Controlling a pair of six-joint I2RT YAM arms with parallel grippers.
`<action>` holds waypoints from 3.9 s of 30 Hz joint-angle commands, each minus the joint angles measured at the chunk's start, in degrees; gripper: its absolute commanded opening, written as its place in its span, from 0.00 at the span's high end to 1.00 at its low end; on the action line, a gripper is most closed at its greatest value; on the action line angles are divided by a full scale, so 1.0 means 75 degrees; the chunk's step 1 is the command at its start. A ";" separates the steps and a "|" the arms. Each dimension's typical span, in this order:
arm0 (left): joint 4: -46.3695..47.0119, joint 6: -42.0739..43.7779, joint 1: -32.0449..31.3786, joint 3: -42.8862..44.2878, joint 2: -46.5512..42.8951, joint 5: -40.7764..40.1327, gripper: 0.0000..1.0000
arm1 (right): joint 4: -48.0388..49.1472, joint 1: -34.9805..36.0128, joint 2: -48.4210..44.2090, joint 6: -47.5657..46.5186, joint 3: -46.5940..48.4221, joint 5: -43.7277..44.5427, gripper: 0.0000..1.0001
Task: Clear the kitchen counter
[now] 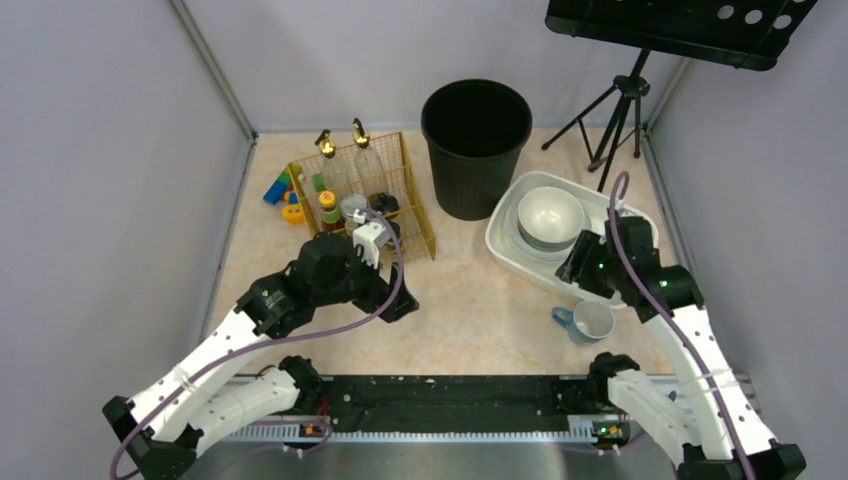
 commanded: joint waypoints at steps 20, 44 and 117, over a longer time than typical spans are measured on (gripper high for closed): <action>0.0396 0.0159 -0.0004 -0.0451 0.0101 0.0597 0.04 | -0.1320 0.1896 0.0452 0.1872 -0.0650 0.2864 0.48; 0.0440 0.0182 -0.0005 -0.0578 -0.0303 0.0625 0.04 | -0.0208 0.1897 0.1043 0.3031 -0.1496 0.3388 0.67; 0.0272 0.0288 0.0059 -0.0602 -0.0002 0.0009 0.05 | 0.2729 -0.3068 0.6176 -0.0281 0.2559 0.1079 1.00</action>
